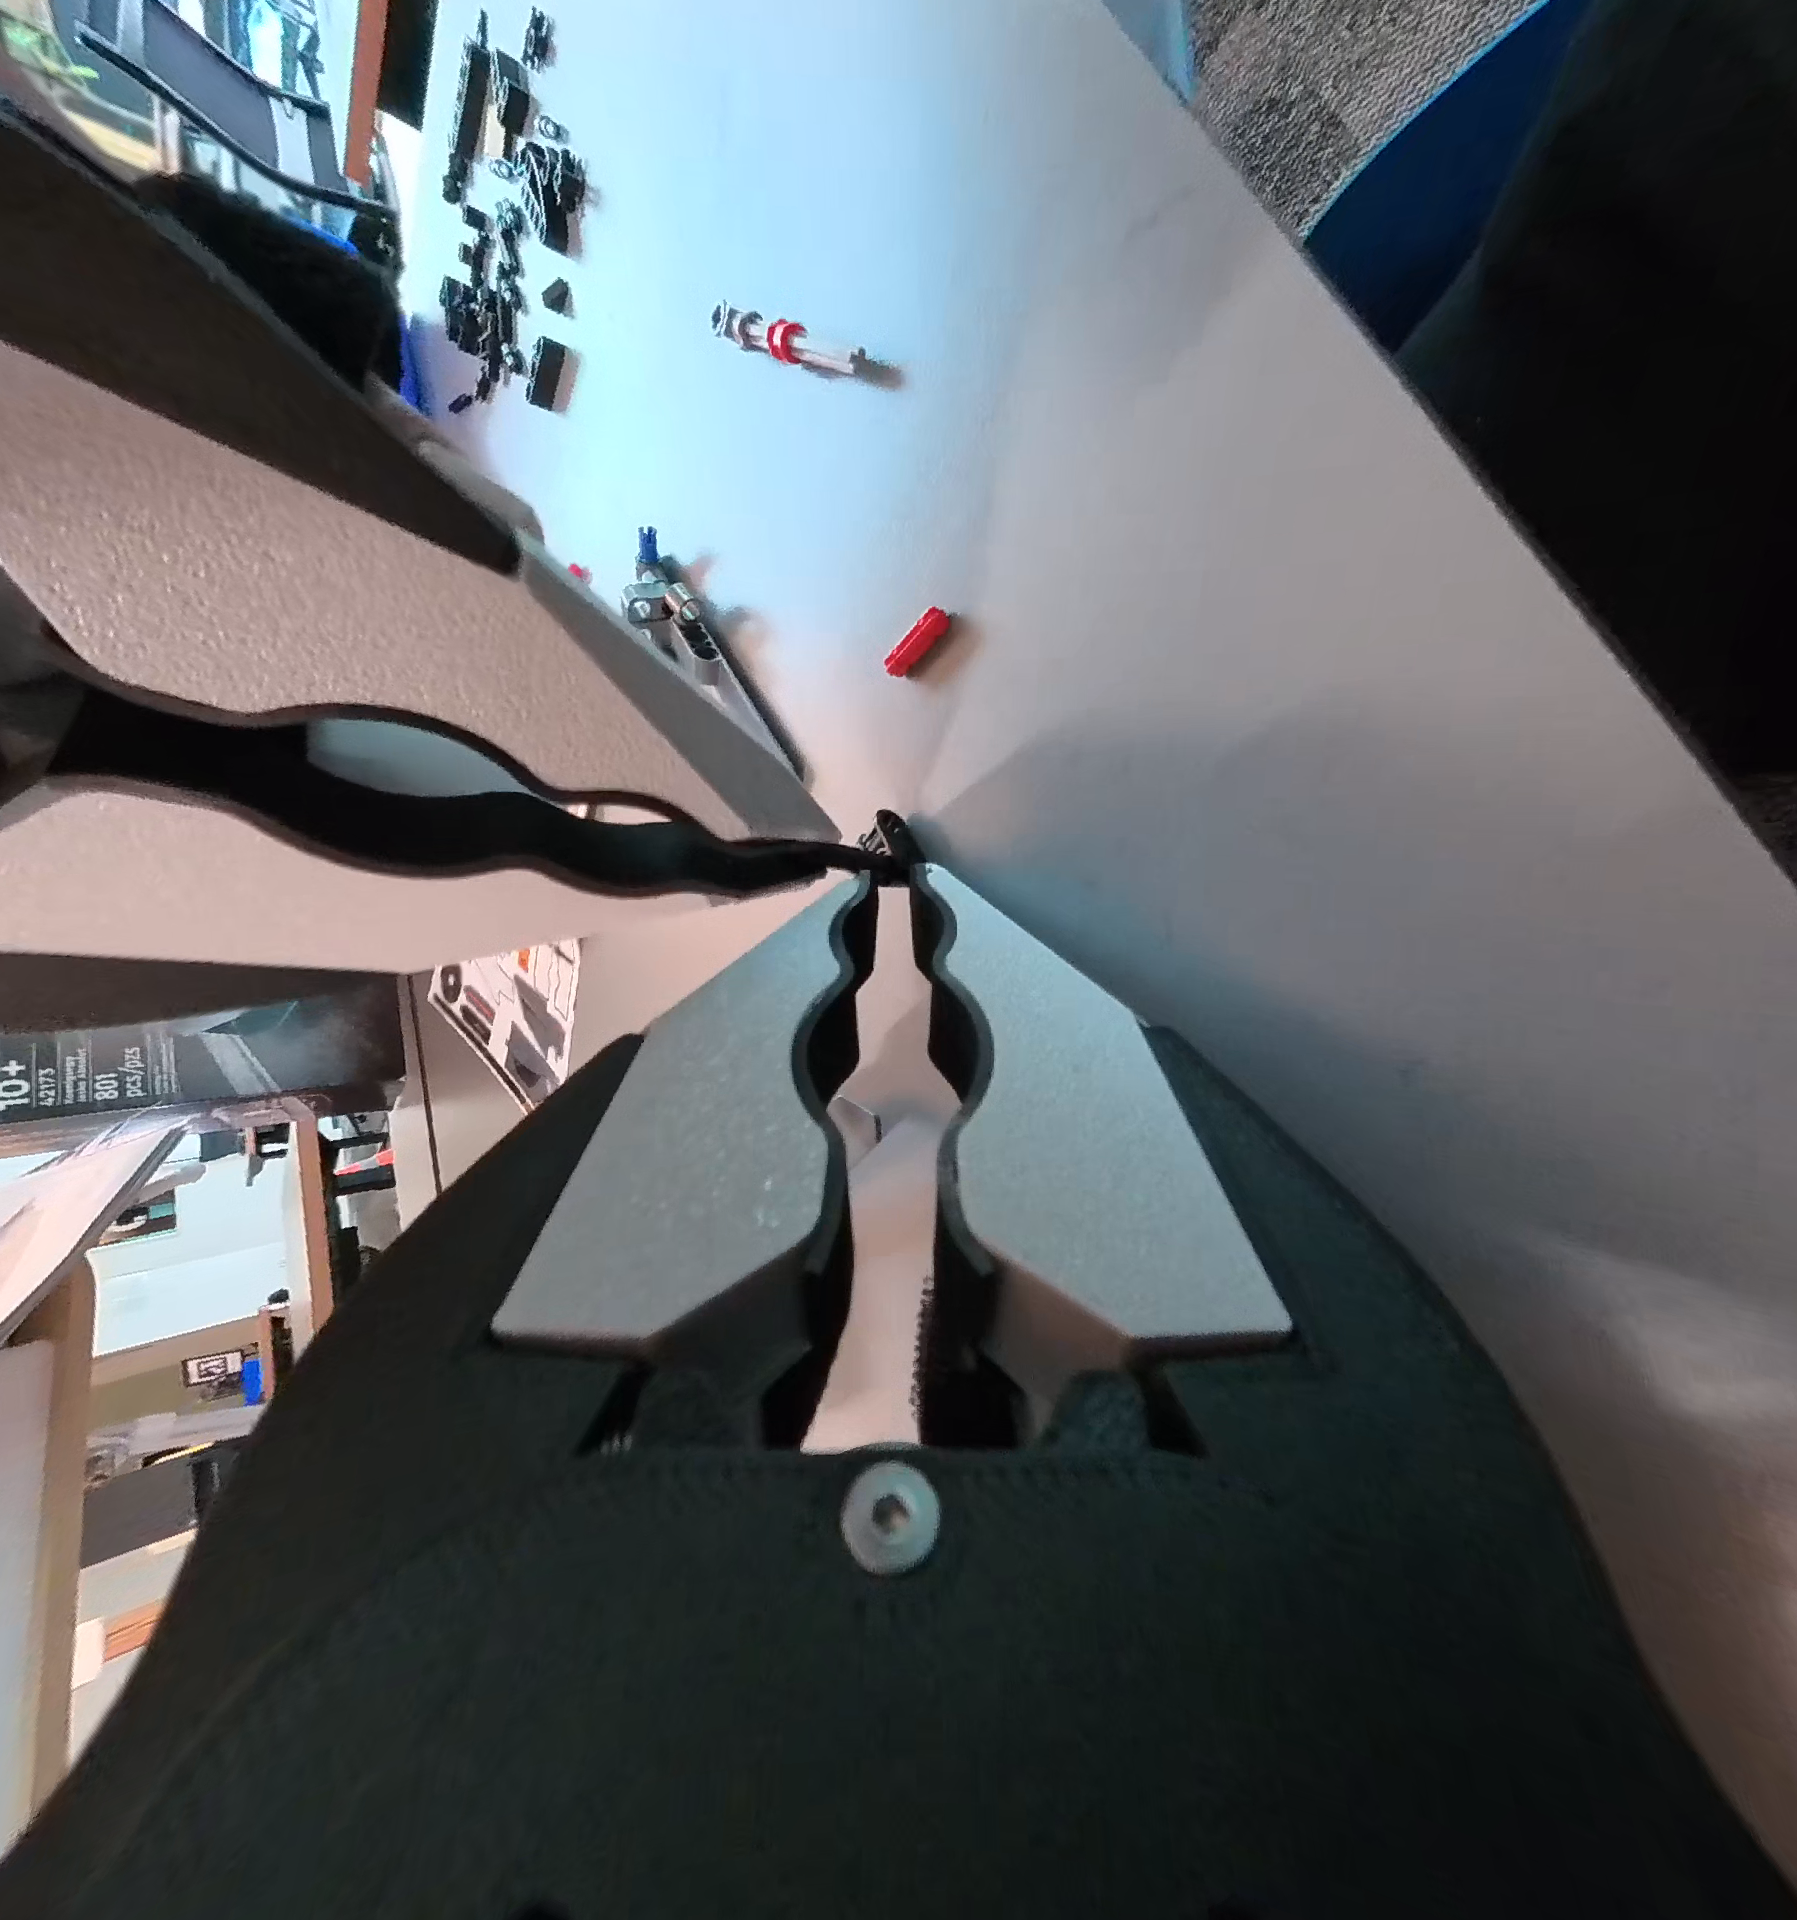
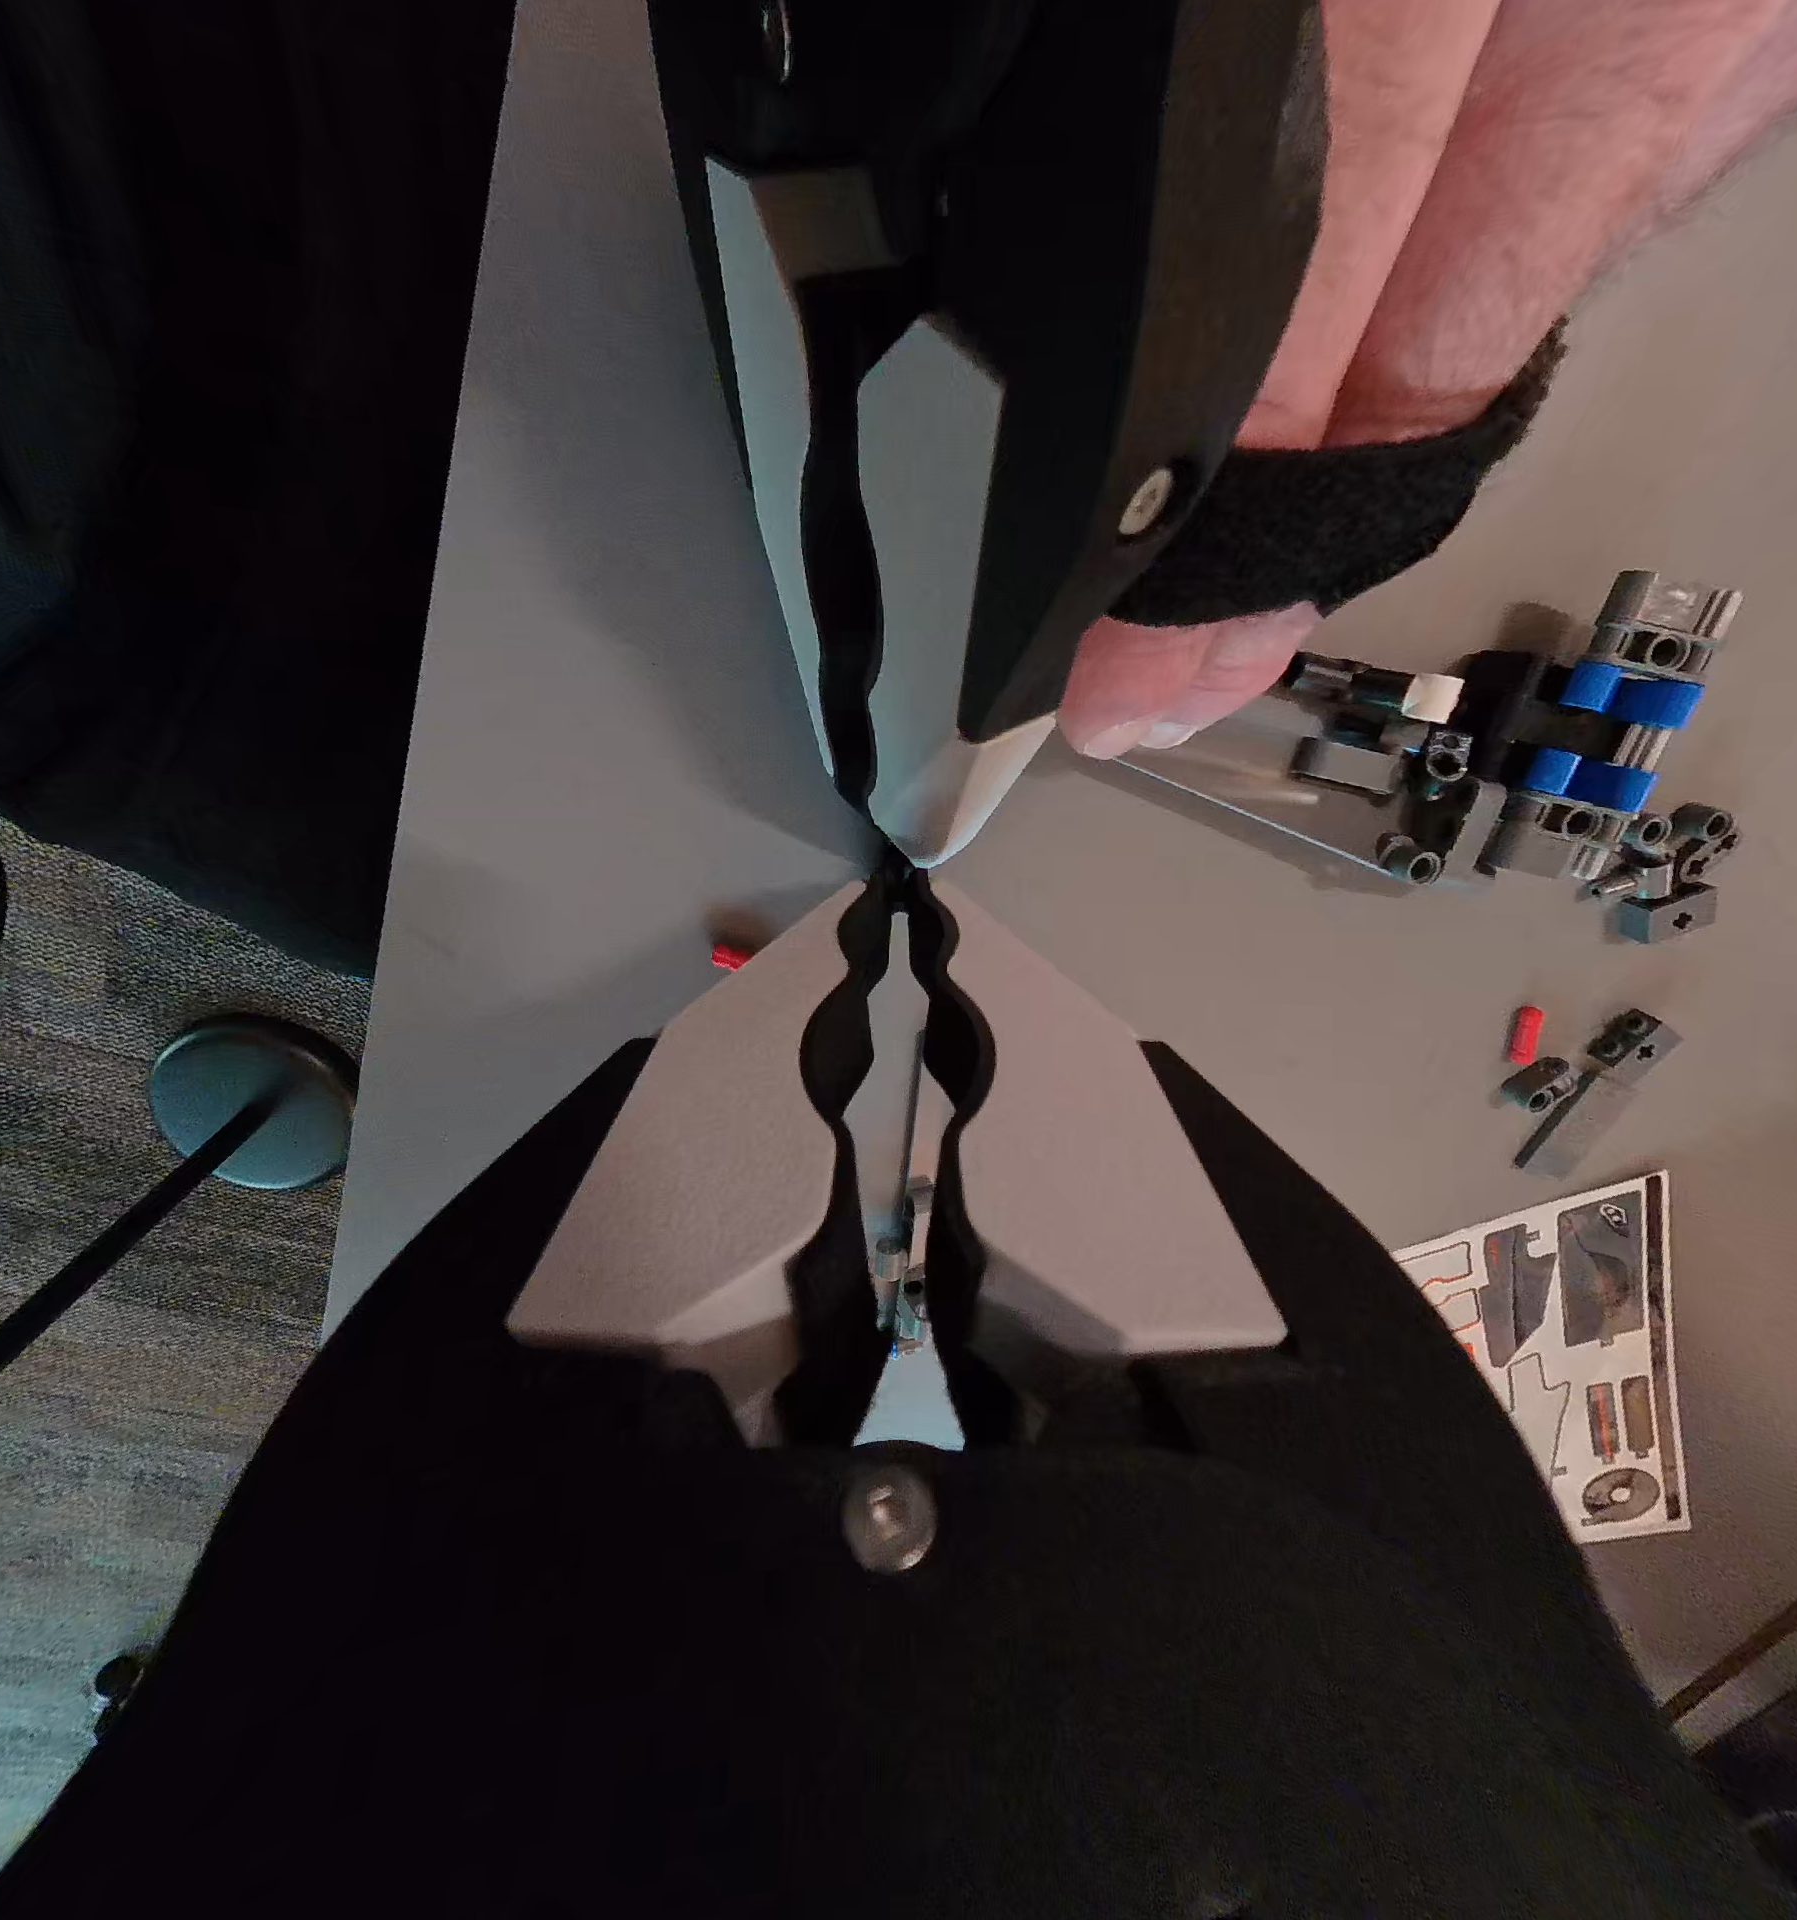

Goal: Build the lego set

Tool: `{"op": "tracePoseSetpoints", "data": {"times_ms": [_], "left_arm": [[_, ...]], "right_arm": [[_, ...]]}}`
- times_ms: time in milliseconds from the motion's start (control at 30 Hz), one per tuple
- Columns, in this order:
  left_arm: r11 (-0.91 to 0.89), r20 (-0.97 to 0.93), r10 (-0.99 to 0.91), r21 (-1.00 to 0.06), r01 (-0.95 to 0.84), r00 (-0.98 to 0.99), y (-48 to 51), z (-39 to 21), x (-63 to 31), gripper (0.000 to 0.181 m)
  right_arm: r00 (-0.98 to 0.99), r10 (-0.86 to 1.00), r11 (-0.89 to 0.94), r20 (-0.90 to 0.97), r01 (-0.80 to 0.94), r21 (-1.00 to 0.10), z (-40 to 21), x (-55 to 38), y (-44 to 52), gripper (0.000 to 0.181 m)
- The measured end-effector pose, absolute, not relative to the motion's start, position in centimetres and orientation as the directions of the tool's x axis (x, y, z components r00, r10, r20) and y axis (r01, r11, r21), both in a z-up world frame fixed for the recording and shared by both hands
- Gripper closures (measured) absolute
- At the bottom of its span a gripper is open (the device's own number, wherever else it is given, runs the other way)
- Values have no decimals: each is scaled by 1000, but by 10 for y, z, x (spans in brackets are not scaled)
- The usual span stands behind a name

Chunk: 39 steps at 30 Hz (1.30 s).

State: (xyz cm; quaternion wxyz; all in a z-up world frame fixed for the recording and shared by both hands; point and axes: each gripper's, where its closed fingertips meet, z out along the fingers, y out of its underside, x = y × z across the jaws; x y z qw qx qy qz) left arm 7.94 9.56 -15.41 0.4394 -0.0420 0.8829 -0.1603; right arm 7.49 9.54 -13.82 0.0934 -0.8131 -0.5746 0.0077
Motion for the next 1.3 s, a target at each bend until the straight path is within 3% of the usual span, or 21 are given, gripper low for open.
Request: {"op": "tracePoseSetpoints", "data": {"times_ms": [533, 1300], "left_arm": [[966, -795, -164, -249, 67, -584, 95, -154, 80, 179], [973, -802, -146, -222, 63, -579, 96, -155, 80, 180]], "right_arm": [[341, 928, -320, 150, 936, -146, -139, 75, 94, 181], [340, 940, -335, 27, 935, -119, -142, 73, 96, 181]]}}
